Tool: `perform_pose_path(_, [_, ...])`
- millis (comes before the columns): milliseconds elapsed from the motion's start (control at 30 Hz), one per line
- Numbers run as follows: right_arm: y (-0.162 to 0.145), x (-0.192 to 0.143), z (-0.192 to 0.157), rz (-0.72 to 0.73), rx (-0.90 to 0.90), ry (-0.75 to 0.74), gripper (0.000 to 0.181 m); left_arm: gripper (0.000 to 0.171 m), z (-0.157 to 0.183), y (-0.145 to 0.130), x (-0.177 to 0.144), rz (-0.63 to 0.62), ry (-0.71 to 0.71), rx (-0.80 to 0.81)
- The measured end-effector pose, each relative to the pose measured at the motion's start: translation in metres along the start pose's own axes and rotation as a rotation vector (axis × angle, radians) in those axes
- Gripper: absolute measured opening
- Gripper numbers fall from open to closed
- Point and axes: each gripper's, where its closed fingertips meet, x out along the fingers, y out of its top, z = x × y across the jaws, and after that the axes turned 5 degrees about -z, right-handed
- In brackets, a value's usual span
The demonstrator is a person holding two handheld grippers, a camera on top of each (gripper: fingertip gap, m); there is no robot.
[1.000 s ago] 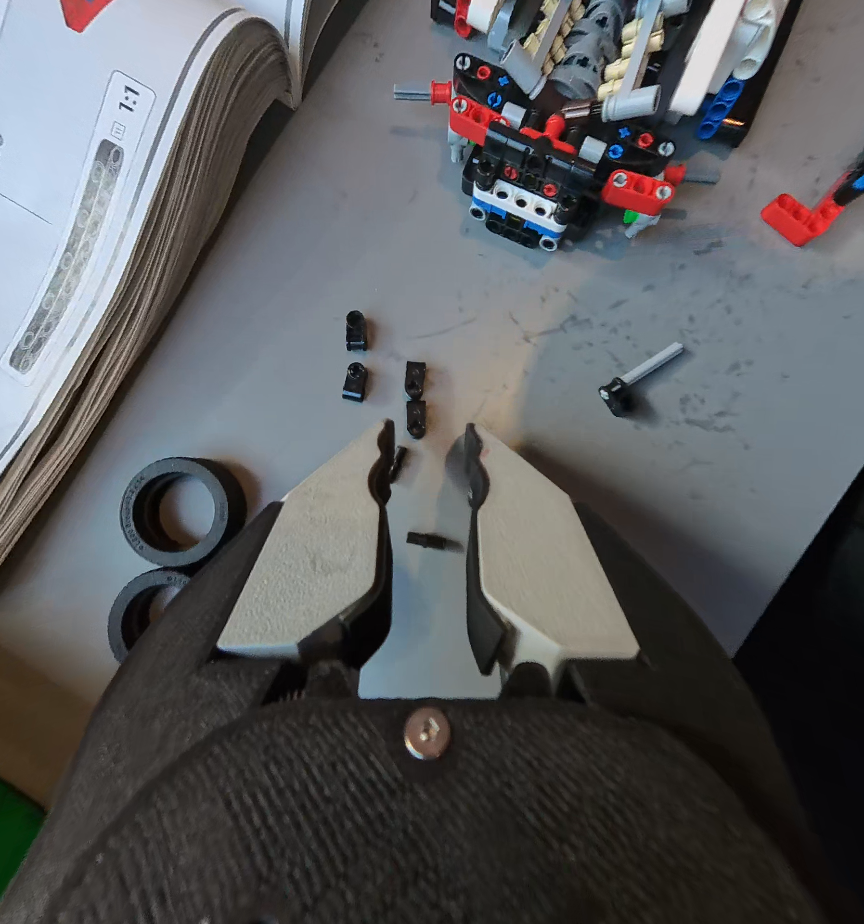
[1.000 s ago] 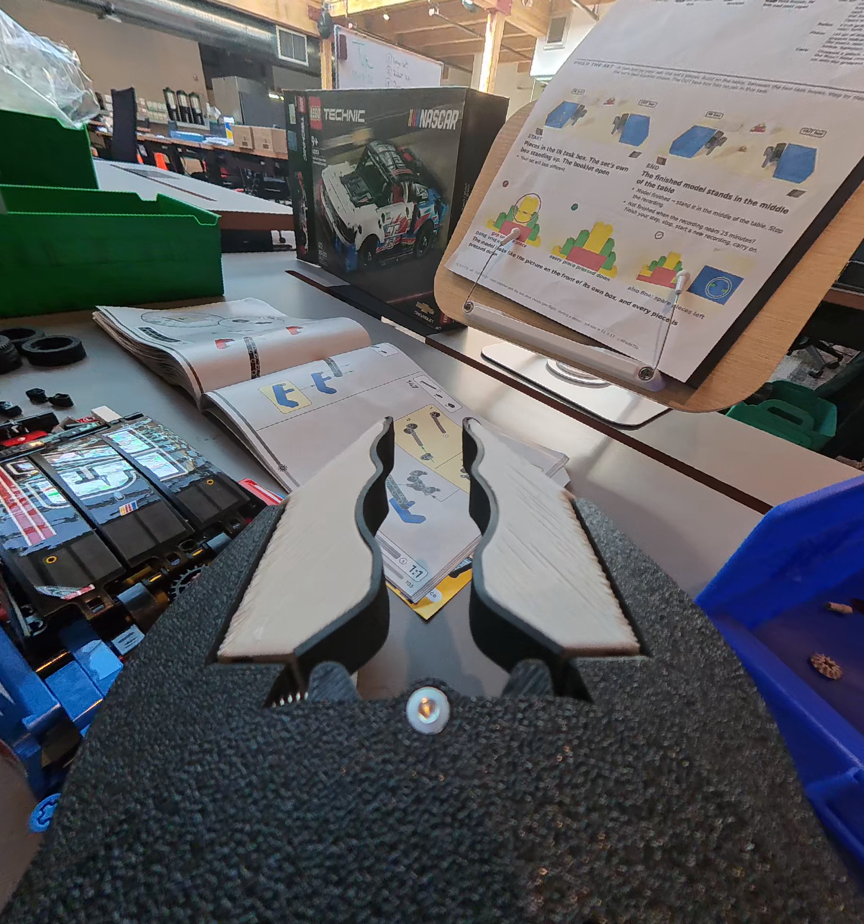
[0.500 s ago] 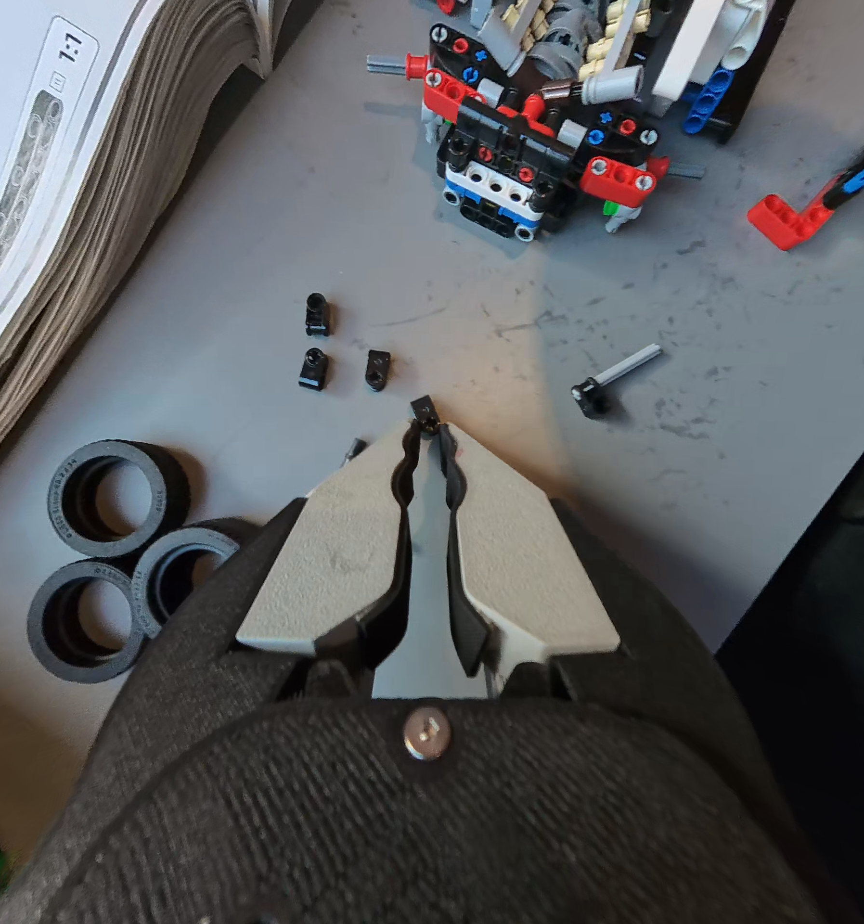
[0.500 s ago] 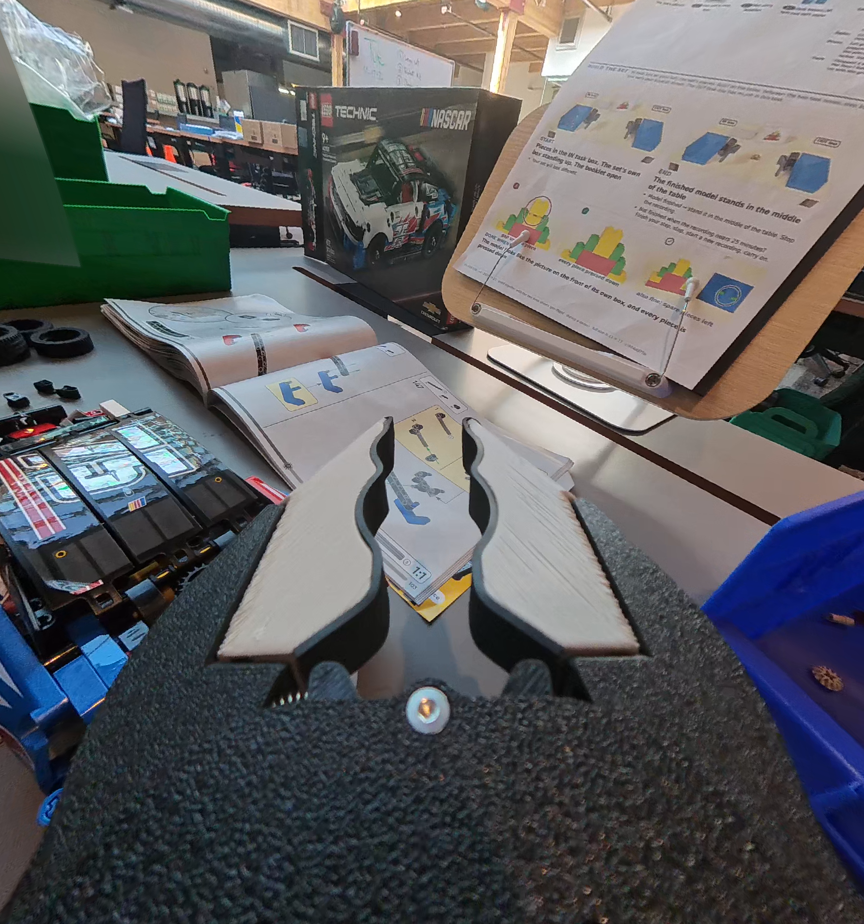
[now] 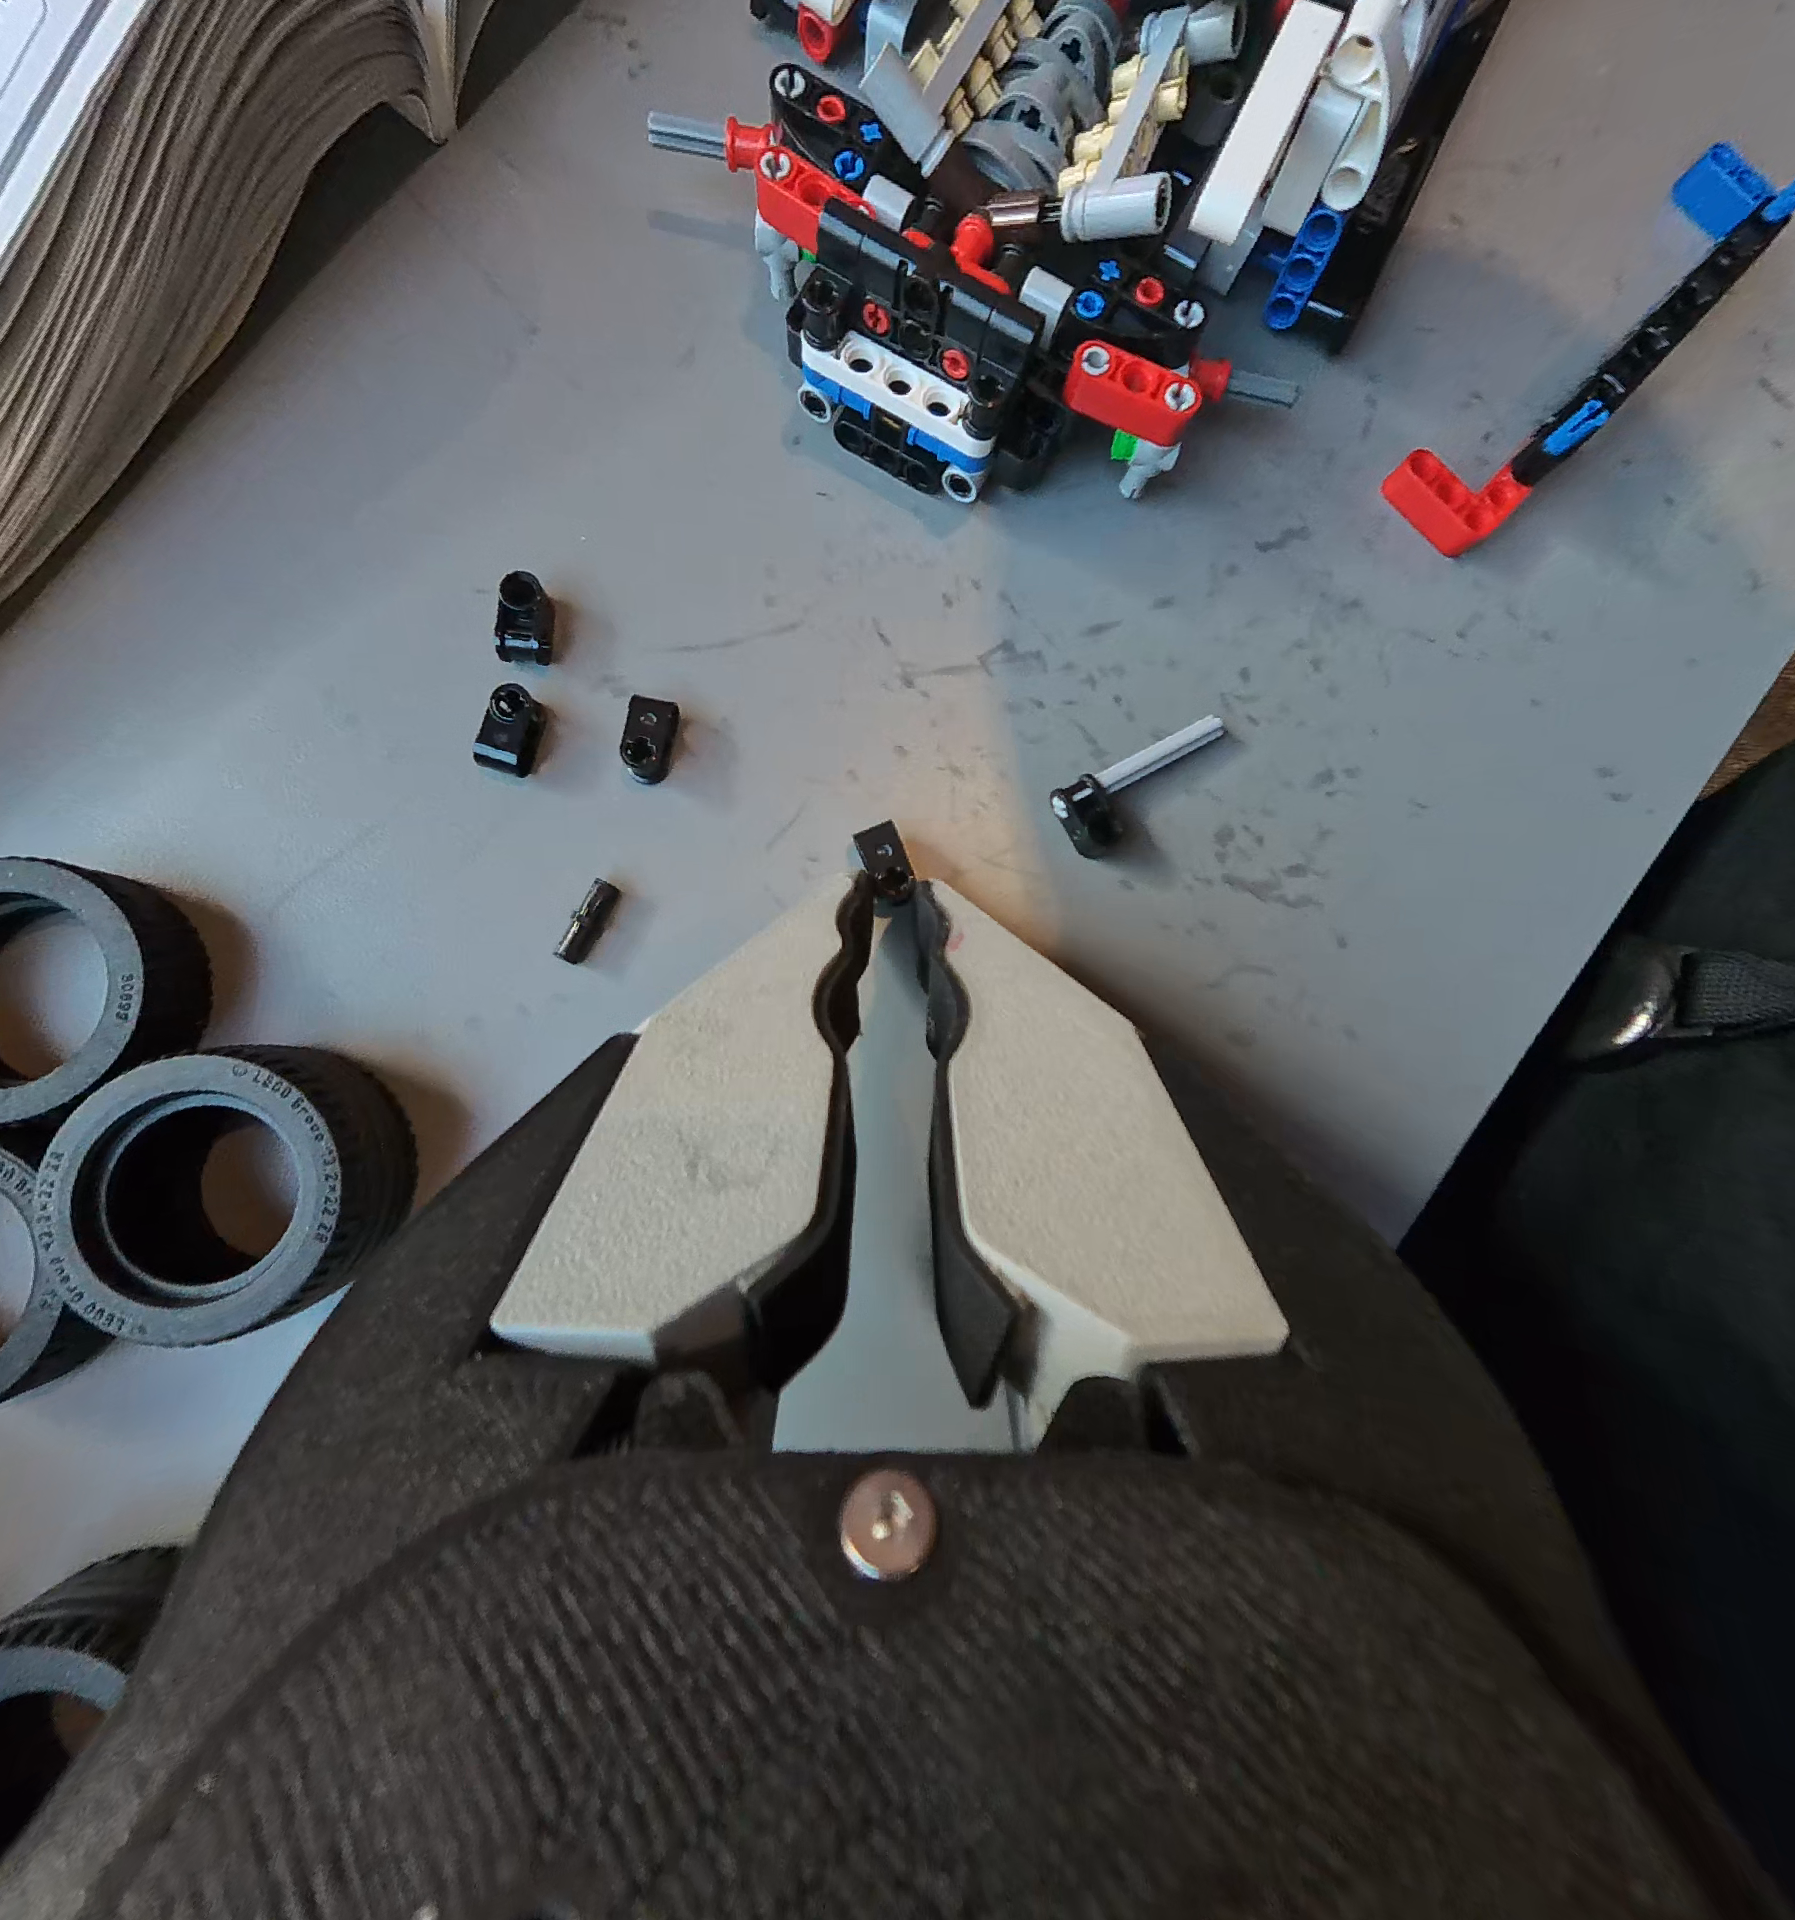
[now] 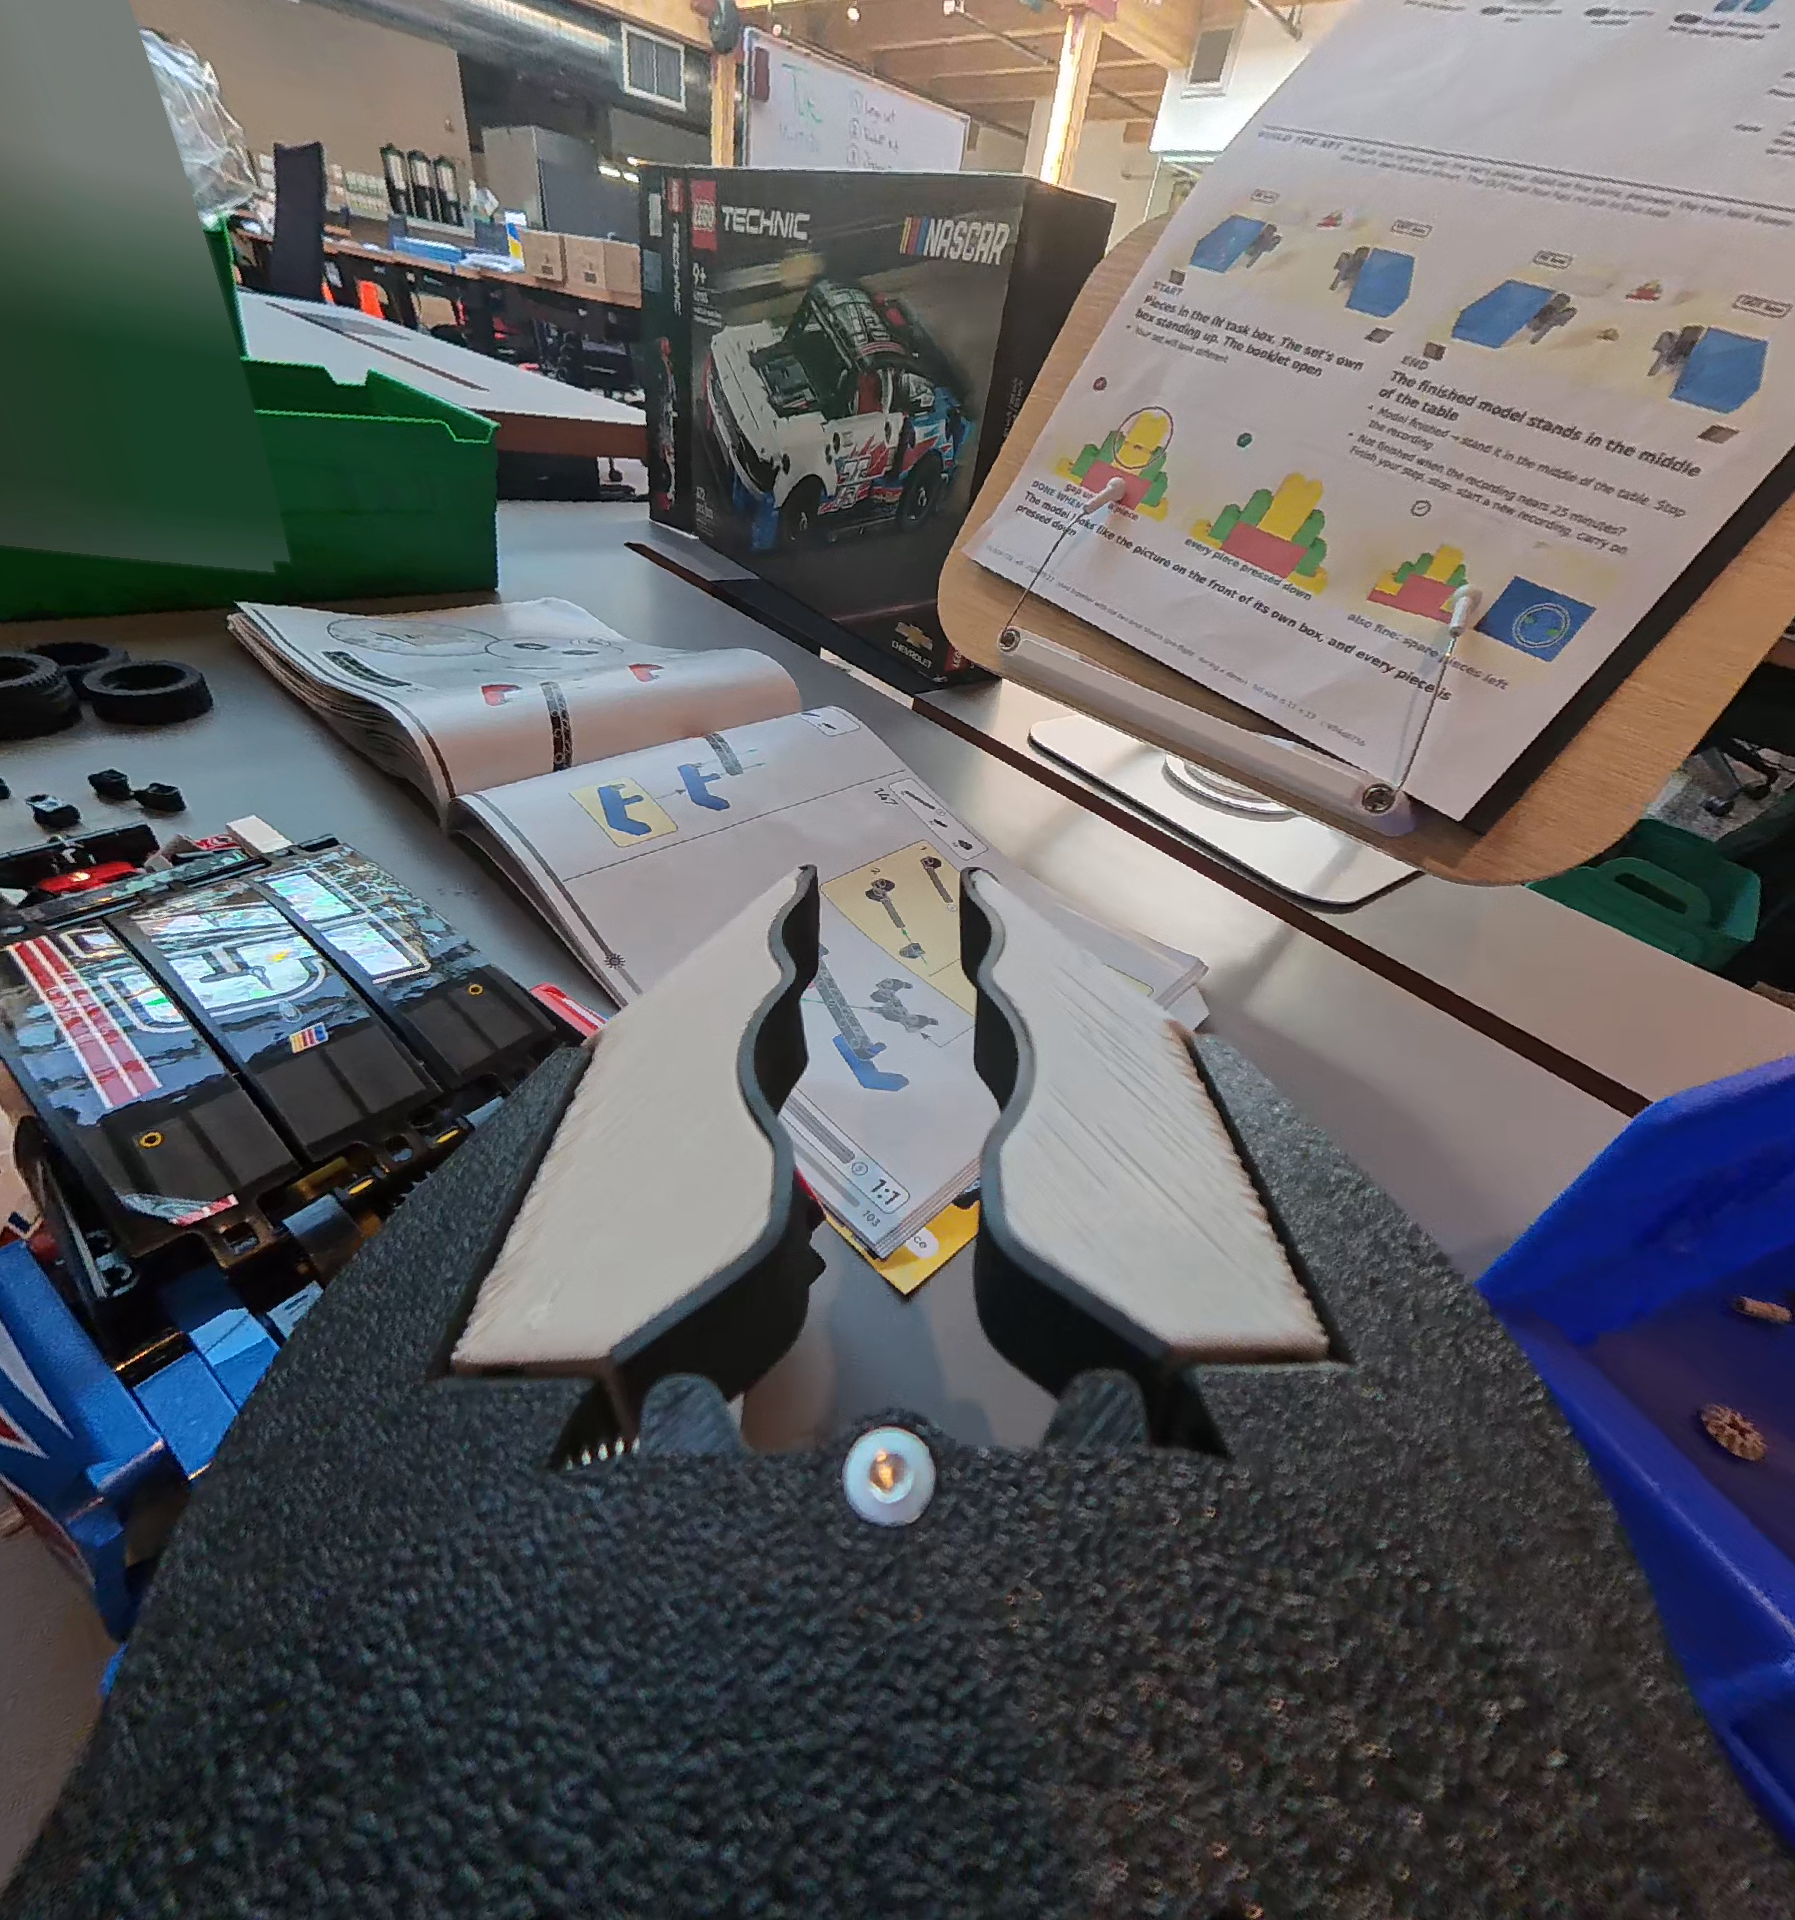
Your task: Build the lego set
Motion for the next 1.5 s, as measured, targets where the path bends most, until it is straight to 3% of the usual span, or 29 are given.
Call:
perform_pose_path(633, [-0.001,-0.001,0.004,0.002,0.008,-0.012,0.026,0.005,0.000,0.000,0.000,0.016,0.000,-0.023])
perform_pose_path(1133, [-0.002,-0.004,0.014,0.011,0.016,-0.059,0.025,0.022,0.005,0.000,-0.007,0.059,-0.021,-0.052])
perform_pose_path(1500, [-0.005,-0.002,0.012,0.003,0.018,-0.047,0.025,0.025,0.000,-0.008,-0.011,0.068,-0.003,-0.050])
